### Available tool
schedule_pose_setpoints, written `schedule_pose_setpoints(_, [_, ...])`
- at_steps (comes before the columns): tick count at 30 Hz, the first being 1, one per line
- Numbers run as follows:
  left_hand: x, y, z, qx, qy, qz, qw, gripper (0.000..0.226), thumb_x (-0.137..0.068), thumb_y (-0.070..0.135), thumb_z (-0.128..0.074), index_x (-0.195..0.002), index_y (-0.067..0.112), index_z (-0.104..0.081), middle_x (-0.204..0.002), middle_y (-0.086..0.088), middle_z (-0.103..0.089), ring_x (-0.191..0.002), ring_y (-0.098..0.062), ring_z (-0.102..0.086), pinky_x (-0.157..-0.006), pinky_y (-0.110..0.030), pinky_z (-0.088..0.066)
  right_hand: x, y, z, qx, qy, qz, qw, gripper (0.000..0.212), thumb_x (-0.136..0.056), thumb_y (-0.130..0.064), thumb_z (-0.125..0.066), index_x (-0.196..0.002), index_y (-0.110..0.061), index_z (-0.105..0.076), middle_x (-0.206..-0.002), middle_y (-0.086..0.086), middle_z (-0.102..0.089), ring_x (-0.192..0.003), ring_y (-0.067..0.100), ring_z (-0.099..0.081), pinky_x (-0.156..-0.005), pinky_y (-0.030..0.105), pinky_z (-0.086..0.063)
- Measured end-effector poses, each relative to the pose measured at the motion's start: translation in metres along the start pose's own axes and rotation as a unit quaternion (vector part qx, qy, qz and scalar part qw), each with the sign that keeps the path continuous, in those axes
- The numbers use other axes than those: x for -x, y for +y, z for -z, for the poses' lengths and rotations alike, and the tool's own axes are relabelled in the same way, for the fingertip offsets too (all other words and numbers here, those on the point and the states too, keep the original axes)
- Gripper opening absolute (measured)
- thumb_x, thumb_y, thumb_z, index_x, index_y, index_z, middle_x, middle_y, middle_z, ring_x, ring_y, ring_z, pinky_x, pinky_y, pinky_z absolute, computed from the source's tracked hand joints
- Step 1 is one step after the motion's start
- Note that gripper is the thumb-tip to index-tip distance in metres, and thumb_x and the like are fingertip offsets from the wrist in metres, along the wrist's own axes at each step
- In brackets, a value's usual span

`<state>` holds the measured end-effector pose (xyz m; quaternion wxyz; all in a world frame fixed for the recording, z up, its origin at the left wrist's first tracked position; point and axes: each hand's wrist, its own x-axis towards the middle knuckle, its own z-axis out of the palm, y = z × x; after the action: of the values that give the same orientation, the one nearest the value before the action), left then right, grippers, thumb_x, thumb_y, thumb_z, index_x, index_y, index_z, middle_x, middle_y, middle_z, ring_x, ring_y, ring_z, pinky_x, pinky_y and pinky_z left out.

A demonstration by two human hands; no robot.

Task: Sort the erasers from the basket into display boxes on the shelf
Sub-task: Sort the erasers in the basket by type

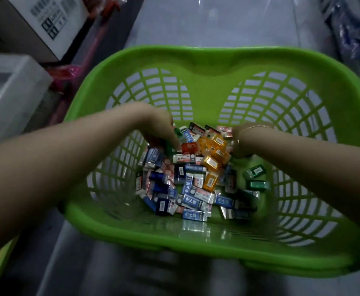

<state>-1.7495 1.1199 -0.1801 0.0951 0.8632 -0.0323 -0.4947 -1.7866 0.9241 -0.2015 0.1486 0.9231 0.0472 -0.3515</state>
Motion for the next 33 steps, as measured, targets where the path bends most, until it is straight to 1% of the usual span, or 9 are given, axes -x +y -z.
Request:
schedule_pose_setpoints(4, [0.025, -0.007, 0.028, 0.249, 0.106, -0.093, 0.958, 0.026, -0.081, 0.029, -0.073, -0.089, 0.006, -0.063, -0.063, -0.001, -0.071, -0.060, -0.011, -0.068, -0.055, -0.022, -0.056, 0.001, -0.036, 0.011, -0.352, -0.106, 0.109, 0.924, 0.031, -0.085, -0.029, -0.065, -0.103, -0.004, -0.060, -0.097, 0.013, -0.068, -0.079, 0.023, -0.065, -0.071, 0.035, -0.057])
schedule_pose_setpoints(6, [0.025, -0.008, 0.025, 0.318, 0.097, -0.109, 0.937, 0.022, -0.081, 0.023, -0.073, -0.089, 0.005, -0.063, -0.068, -0.004, -0.073, -0.063, -0.013, -0.070, -0.056, -0.023, -0.058, -0.002, -0.034, 0.020, -0.455, -0.065, 0.098, 0.883, 0.030, -0.088, -0.015, -0.061, -0.114, -0.003, -0.054, -0.103, 0.017, -0.065, -0.087, 0.028, -0.065, -0.072, 0.036, -0.058])
schedule_pose_setpoints(10, [0.013, 0.000, 0.004, 0.401, 0.016, -0.090, 0.912, 0.027, -0.083, 0.023, -0.069, -0.097, 0.001, -0.060, -0.071, -0.007, -0.073, -0.064, -0.012, -0.069, -0.060, -0.022, -0.059, 0.002, -0.016, 0.040, -0.697, -0.141, 0.172, 0.682, 0.048, -0.078, 0.008, -0.061, -0.119, -0.017, -0.052, -0.104, 0.018, -0.065, -0.093, 0.030, -0.065, -0.075, 0.040, -0.058])
schedule_pose_setpoints(11, [0.009, 0.005, -0.002, 0.423, 0.000, -0.099, 0.901, 0.028, -0.086, 0.027, -0.067, -0.098, 0.002, -0.060, -0.071, -0.006, -0.071, -0.063, -0.011, -0.068, -0.057, -0.020, -0.058, 0.005, -0.015, 0.041, -0.692, -0.150, 0.192, 0.680, 0.040, -0.078, 0.008, -0.062, -0.110, -0.014, -0.057, -0.099, 0.017, -0.067, -0.090, 0.029, -0.067, -0.076, 0.041, -0.058])
schedule_pose_setpoints(14, [-0.004, 0.016, -0.019, 0.416, -0.030, -0.105, 0.903, 0.045, -0.091, 0.049, -0.052, -0.099, 0.005, -0.061, -0.077, -0.004, -0.070, -0.071, -0.013, -0.067, -0.066, -0.025, -0.058, -0.002, -0.007, 0.038, -0.538, -0.062, 0.135, 0.829, 0.011, -0.082, 0.003, -0.062, -0.090, -0.004, -0.060, -0.084, 0.015, -0.067, -0.072, 0.024, -0.067, -0.061, 0.029, -0.059])
schedule_pose_setpoints(18, [-0.010, 0.011, -0.042, -0.059, 0.075, -0.085, 0.992, 0.061, -0.087, 0.065, -0.043, -0.110, 0.012, -0.062, -0.097, -0.002, -0.065, -0.085, -0.019, -0.061, -0.083, -0.033, -0.052, -0.015, 0.013, 0.019, -0.160, -0.027, 0.023, 0.986, 0.012, -0.084, -0.011, -0.066, -0.089, -0.001, -0.061, -0.076, 0.009, -0.058, -0.065, 0.018, -0.056, -0.056, 0.023, -0.047])
schedule_pose_setpoints(23, [-0.010, 0.015, -0.072, -0.262, 0.115, -0.084, 0.955, 0.050, -0.080, 0.061, -0.061, -0.100, 0.016, -0.053, -0.080, 0.005, -0.051, -0.078, -0.018, -0.055, -0.072, -0.032, -0.052, -0.014, 0.013, -0.025, -0.023, 0.018, -0.002, 1.000, 0.039, -0.078, -0.031, -0.068, -0.114, -0.017, -0.061, -0.104, 0.007, -0.062, -0.094, 0.025, -0.059, -0.077, 0.029, -0.049])
schedule_pose_setpoints(29, [-0.010, 0.019, -0.083, -0.348, 0.125, -0.118, 0.922, 0.046, -0.079, 0.055, -0.066, -0.103, 0.017, -0.059, -0.091, 0.002, -0.056, -0.084, -0.019, -0.055, -0.064, -0.033, -0.044, -0.008, 0.015, -0.031, 0.047, -0.014, -0.024, 0.999, 0.042, -0.085, -0.038, -0.062, -0.122, -0.021, -0.052, -0.101, 0.002, -0.059, -0.089, 0.022, -0.054, -0.073, 0.029, -0.042])
schedule_pose_setpoints(33, [-0.014, 0.019, -0.084, -0.297, 0.082, -0.129, 0.943, 0.045, -0.075, 0.047, -0.074, -0.102, 0.014, -0.060, -0.095, 0.001, -0.061, -0.086, -0.019, -0.059, -0.072, -0.034, -0.053, -0.010, -0.011, -0.025, -0.013, 0.120, 0.034, 0.992, 0.034, -0.087, -0.029, -0.061, -0.118, -0.018, -0.052, -0.097, 0.001, -0.058, -0.081, 0.019, -0.054, -0.060, 0.027, -0.042])
